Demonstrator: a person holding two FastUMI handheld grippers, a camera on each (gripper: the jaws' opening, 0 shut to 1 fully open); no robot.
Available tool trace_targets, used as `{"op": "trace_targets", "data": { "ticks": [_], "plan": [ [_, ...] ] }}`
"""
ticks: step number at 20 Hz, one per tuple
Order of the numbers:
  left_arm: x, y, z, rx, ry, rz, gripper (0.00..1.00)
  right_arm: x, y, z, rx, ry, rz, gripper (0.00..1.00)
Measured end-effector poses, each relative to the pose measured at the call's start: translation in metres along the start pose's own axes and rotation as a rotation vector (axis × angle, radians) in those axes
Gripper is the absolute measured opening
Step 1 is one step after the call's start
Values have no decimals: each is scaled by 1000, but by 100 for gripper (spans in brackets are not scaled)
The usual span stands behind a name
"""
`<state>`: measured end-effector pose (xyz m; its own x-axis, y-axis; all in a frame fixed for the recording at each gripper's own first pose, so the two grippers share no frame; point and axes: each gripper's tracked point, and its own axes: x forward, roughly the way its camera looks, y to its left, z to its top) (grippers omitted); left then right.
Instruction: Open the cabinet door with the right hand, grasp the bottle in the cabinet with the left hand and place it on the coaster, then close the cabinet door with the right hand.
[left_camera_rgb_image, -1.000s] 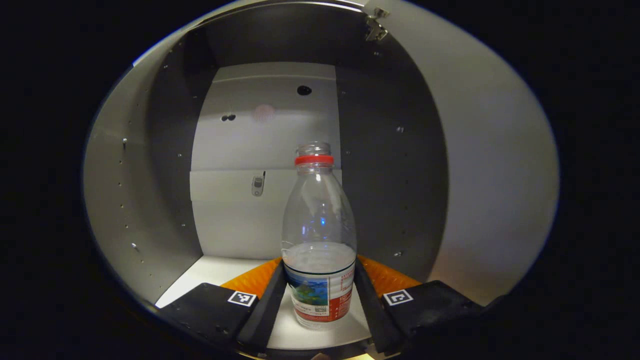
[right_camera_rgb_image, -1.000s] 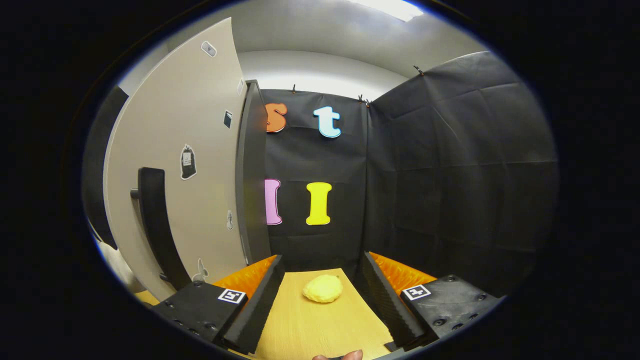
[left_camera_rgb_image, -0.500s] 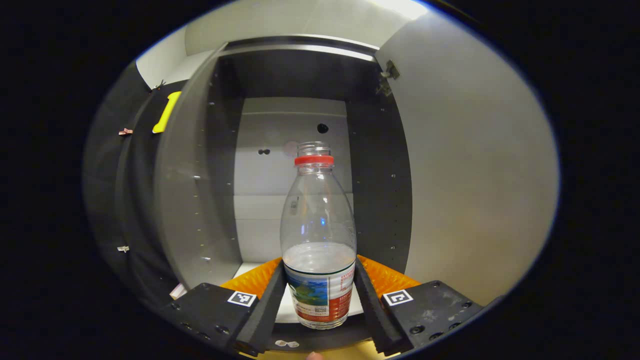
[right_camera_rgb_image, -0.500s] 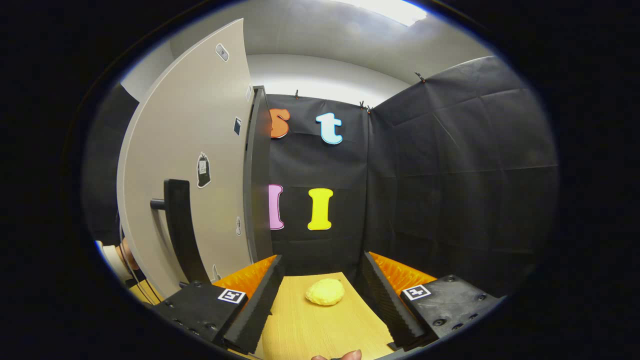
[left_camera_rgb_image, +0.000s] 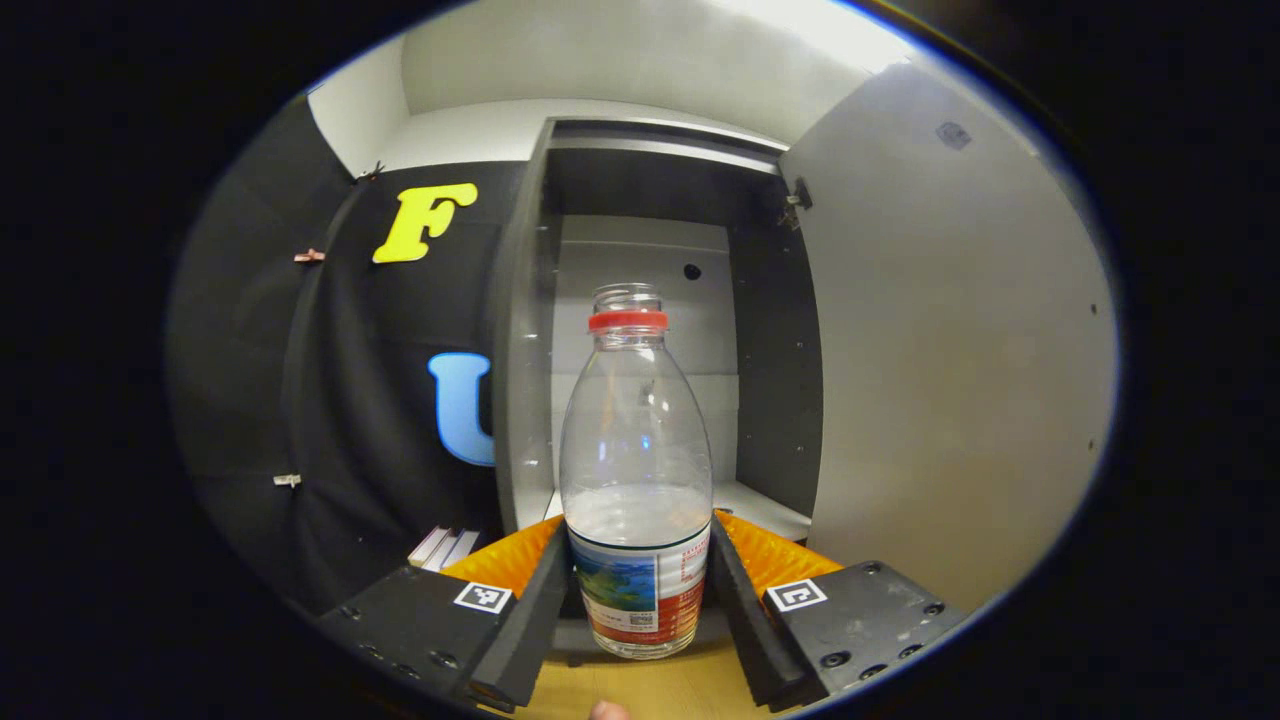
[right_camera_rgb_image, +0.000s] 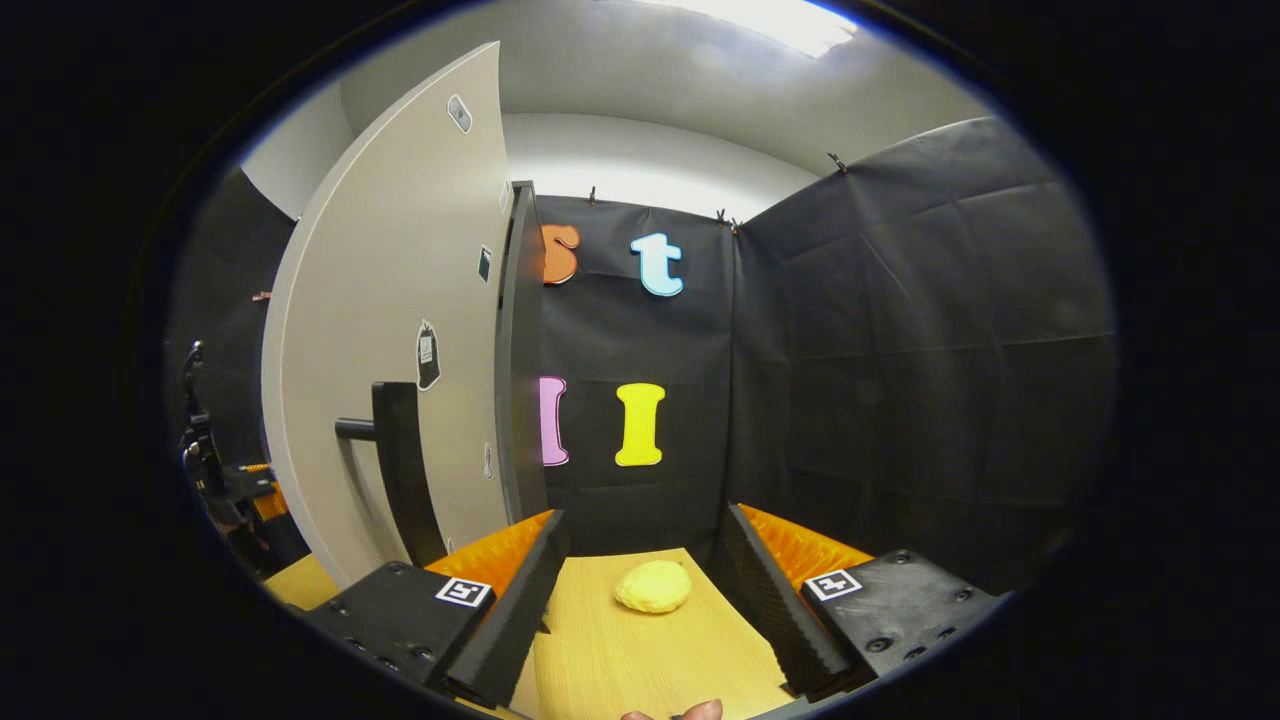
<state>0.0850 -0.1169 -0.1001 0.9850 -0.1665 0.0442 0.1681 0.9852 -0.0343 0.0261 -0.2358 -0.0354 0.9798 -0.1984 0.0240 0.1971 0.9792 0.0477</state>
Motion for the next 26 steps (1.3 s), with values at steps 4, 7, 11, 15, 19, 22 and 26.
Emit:
{"op": "trace_targets", "data": {
  "ticks": [4,7,11,15,19,22,26],
  "plan": [
    [-35,24,-24,46,-11,25,77,-4,3,3,-18,-9,-15,98],
    [-56,39,-52,46,-4,44,77,-5,-2,5,-6,-9,-41,98],
    [-80,54,-103,34,13,50,77,-9,-12,8,-3,-14,-86,98],
    [-99,64,-169,42,67,37,78,-15,-16,6,22,-1,-122,98],
    [-108,72,-224,9,109,18,79,-23,-15,13,17,-8,-150,98],
    [-109,76,-262,-1,149,1,78,-29,-14,15,-7,-10,-172,97],
    [-104,74,-291,25,148,-48,78,-37,-16,18,-29,-10,-211,98]
  ]
}}
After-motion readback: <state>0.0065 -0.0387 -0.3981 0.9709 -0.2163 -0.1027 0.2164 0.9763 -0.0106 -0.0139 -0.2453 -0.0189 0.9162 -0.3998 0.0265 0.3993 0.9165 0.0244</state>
